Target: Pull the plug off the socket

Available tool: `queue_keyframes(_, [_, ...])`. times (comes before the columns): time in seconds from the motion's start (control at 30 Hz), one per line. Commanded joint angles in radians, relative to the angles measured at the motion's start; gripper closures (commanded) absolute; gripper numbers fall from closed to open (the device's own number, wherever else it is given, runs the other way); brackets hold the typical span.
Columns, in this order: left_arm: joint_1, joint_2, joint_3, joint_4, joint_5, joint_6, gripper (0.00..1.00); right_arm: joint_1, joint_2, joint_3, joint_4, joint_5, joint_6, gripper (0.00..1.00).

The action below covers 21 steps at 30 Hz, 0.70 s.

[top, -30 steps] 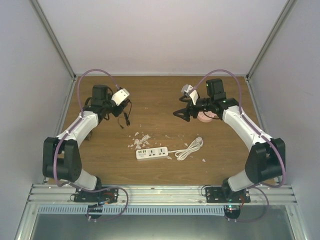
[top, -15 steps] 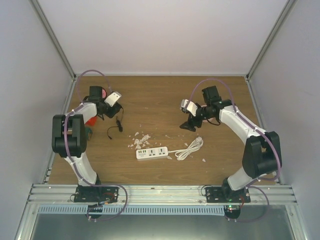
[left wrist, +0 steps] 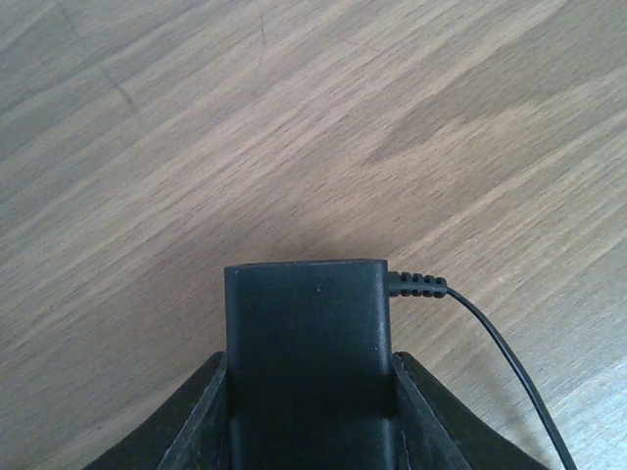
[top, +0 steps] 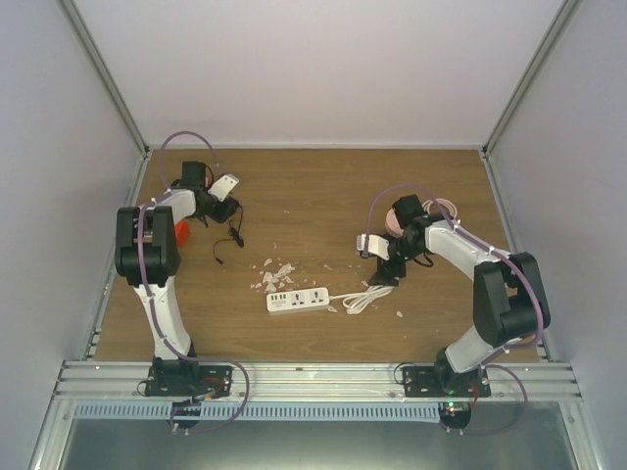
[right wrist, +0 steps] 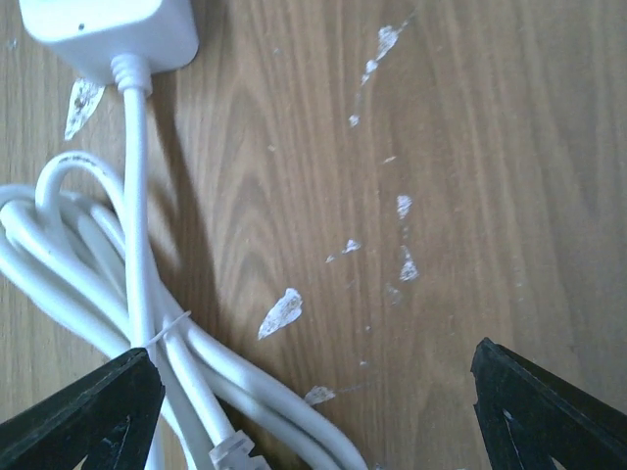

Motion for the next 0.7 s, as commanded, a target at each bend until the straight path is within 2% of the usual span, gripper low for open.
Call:
queue_keyframes(0.0, [-0.001,0.019,0.036,-0.015,-0.008,-0.007,0.61,0.01,0.004,-0.012,-0.038,0.028,-0.093,0.12])
queue_keyframes(0.23, [0.002,-0.066,0.022,-0.038,0.042,0.007,0.24,0.049,0.015,-0.019,-0.065,0.049,-0.152,0.1])
queue_keyframes(0.37, [0.003,-0.112,0.01,-0.054,0.071,-0.003,0.03,0.072,0.038,0.01,-0.137,0.014,-0.174,0.1])
queue_keyframes(0.53, [0.003,-0.168,-0.005,-0.06,0.087,0.002,0.01,0.123,0.04,-0.032,-0.114,0.042,-0.168,0.09])
queue_keyframes(0.67, [0.003,-0.223,-0.021,-0.044,0.082,0.017,0.01,0.16,0.058,-0.062,-0.039,0.092,-0.135,0.16])
